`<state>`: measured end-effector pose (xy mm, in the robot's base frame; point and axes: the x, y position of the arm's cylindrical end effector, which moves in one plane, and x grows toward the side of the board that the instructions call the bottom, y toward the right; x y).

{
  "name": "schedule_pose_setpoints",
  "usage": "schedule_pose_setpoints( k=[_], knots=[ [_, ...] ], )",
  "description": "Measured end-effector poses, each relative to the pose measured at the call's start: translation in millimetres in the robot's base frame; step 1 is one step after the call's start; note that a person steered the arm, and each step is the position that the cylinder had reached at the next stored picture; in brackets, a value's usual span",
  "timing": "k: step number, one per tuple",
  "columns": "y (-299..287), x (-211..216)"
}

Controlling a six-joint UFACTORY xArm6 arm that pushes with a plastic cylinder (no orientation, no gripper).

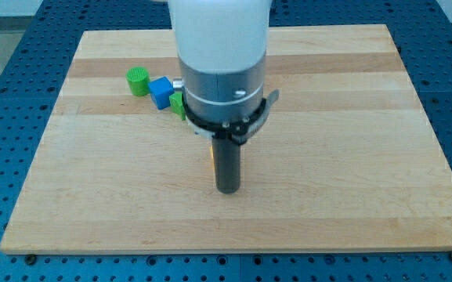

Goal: Move the yellow hexagon diagonally to the blue triangle

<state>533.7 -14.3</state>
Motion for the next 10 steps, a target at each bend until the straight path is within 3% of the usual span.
schedule_pose_setpoints(
  k=[2, 7, 10],
  knots=[
    [-6, -29],
    [-33, -33],
    [18, -20]
  ],
)
